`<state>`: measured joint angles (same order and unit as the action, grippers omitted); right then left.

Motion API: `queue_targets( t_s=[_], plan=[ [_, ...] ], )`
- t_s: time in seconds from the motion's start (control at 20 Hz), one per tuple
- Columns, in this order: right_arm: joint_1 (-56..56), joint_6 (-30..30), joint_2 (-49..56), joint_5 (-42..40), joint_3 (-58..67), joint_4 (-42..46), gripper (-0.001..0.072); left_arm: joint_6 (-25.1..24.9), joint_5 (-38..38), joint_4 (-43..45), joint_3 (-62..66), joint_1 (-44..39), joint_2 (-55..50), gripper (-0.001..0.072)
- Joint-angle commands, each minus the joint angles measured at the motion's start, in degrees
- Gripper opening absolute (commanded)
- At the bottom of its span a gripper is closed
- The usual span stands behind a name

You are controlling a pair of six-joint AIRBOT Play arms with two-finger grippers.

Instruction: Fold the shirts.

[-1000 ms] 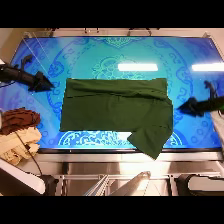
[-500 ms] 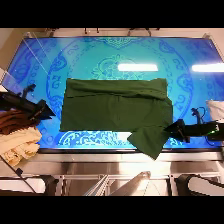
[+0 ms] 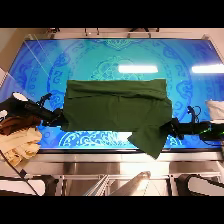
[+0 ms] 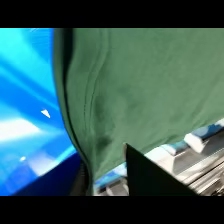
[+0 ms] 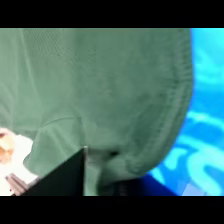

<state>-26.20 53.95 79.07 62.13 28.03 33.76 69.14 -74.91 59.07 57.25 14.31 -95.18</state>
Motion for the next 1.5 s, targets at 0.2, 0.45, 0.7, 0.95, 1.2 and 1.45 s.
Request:
queue_targets(
  t_s=[0.2,0.45,0.7,0.95,1.2,1.45],
  plan=[
    [-3.7,1.7,-1.1,4.0,0.5,3.8,0.0022,0.0,-4.7,4.7,7.0,1.1,3.1,0.0024],
    [-7.5,2.8,-5.2,10.1,0.5,3.7,0.0022,-1.9,-8.1,3.5,1.3,5.7,8.1,0.0024],
    [-7.3,0.2,-15.6,16.1,2.1,-10.8,0.0022,-6.8,-8.5,-5.3,-0.4,5.7,16.6,0.0025],
    [-2.3,0.0,-12.7,8.5,14.4,-17.1,0.0022,-4.9,-8.5,-6.8,11.6,5.6,13.8,0.0025],
    [6.9,0.0,4.5,-1.6,30.1,-17.2,0.0022,-2.6,-8.3,-6.6,26.7,2.2,-0.2,0.0025],
    [11.0,-0.9,20.9,-6.8,41.7,-17.1,0.0023,0.1,-7.3,-6.6,40.6,-0.2,-14.8,0.0026]
  ],
)
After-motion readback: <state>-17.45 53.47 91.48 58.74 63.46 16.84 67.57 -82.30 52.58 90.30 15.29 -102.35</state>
